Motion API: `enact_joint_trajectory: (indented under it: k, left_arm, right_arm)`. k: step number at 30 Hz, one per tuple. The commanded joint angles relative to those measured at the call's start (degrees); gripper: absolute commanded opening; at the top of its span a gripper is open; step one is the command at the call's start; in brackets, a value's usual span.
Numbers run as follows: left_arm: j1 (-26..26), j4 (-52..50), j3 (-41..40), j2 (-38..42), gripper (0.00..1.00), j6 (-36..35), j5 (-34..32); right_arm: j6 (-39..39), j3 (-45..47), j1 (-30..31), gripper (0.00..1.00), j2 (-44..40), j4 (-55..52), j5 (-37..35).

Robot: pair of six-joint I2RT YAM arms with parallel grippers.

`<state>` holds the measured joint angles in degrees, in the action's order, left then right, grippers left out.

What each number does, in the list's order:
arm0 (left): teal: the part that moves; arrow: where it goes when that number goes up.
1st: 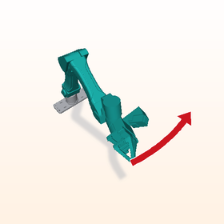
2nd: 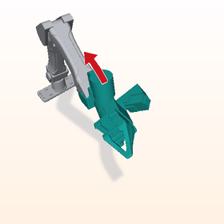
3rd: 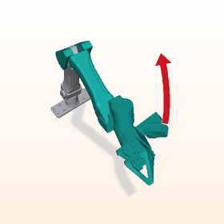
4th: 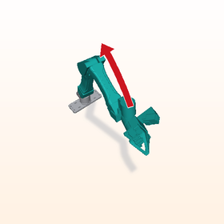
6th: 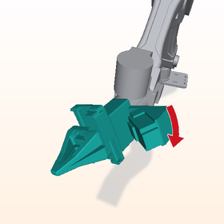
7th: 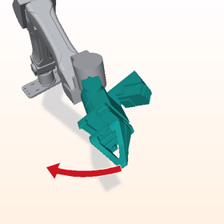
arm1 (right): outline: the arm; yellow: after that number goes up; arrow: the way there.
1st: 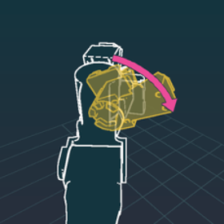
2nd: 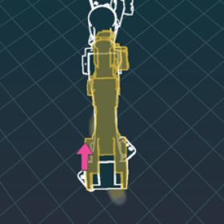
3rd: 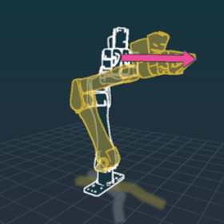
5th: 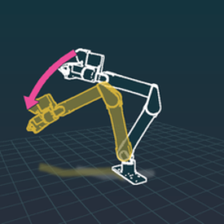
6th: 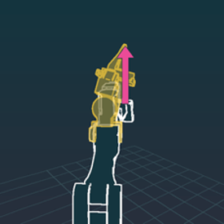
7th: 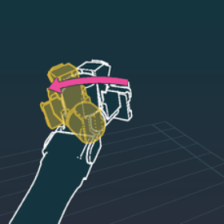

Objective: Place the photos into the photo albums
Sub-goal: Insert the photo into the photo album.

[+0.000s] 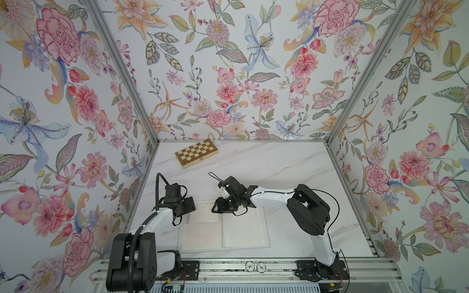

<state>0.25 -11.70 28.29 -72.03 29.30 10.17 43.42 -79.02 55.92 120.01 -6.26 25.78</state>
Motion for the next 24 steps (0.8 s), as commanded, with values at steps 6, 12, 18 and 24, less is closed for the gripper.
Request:
enact_joint_trajectory:
  k: [6,12,18,24]
  left_arm:
    - [-1.04,-4.19,-0.48,0.53,0.76,-0.04,1.15]
    - [-2.16,-4.88,-0.41,1.01,0.76,0.83,1.08]
    - [-3.58,-5.68,-0.61,1.8,0.76,2.03,0.04]
    - [-5.89,-4.91,-1.85,1.63,0.76,4.6,-0.25]
  right_arm:
    - [2.24,-3.34,0.27,0.47,2.5,2.48,2.51]
    - [1.93,-2.8,-0.03,0.55,2.13,-0.67,0.83]
    - [-1.6,-1.22,0.25,0.62,-1.15,-7.62,-5.02]
    - [-3.56,-0.52,0.53,0.63,-1.56,-10.77,-8.88]
